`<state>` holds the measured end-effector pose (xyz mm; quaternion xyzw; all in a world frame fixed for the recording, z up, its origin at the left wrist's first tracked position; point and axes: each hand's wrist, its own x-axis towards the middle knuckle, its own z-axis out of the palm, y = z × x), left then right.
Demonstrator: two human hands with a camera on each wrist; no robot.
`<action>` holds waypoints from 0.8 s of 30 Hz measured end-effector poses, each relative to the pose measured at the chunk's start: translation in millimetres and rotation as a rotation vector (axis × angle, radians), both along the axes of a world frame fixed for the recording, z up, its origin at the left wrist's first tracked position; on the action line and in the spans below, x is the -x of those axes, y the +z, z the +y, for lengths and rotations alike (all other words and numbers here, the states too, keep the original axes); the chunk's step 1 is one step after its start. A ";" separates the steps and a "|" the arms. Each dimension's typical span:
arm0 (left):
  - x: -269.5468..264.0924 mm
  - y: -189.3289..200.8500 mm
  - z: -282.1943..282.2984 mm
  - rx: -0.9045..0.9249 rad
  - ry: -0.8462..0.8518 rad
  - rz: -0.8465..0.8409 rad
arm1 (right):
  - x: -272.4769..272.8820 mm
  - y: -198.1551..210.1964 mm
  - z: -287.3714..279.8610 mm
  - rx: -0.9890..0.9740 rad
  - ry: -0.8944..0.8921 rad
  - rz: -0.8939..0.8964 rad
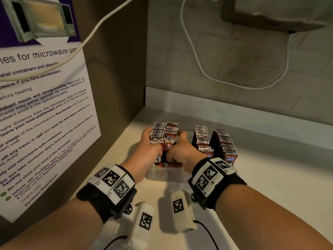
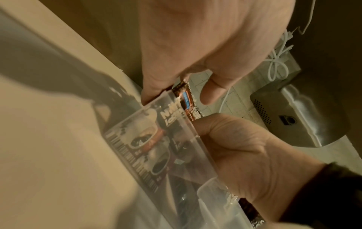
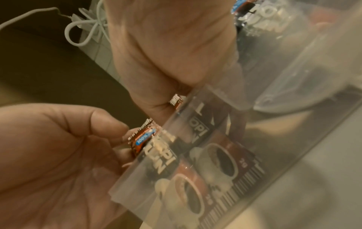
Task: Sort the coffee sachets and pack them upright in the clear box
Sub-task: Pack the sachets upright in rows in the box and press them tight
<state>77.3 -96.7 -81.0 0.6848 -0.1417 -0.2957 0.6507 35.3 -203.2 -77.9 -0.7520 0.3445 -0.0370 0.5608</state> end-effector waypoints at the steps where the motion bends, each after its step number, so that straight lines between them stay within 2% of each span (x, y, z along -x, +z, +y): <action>1: 0.3 0.7 -0.4 0.005 -0.002 0.007 | -0.4 -0.8 0.3 -0.016 0.002 -0.013; 6: 3.2 1.7 -3.7 -0.022 -0.009 -0.059 | -2.1 -3.6 1.8 -0.044 0.040 -0.126; 10: 4.1 -0.2 -5.4 -0.054 -0.002 -0.105 | -3.6 -4.8 2.1 -0.039 0.014 -0.151; 14: 9.0 5.2 -2.6 -0.107 0.137 -0.286 | -3.2 -3.5 -0.3 -0.045 -0.013 -0.139; 18: 17.8 17.2 3.0 0.104 0.287 -0.416 | -0.8 -2.7 -5.2 0.007 -0.080 -0.122; 19: 22.7 21.3 3.5 0.173 0.259 -0.382 | -0.5 -3.5 -6.5 0.036 -0.104 -0.125; 21: 35.4 28.1 1.8 0.299 0.106 -0.208 | 0.4 -4.9 -7.6 0.085 -0.122 -0.124; 24: 45.1 26.0 -7.9 0.287 -0.082 0.008 | 3.3 -5.8 -6.9 0.137 -0.100 -0.090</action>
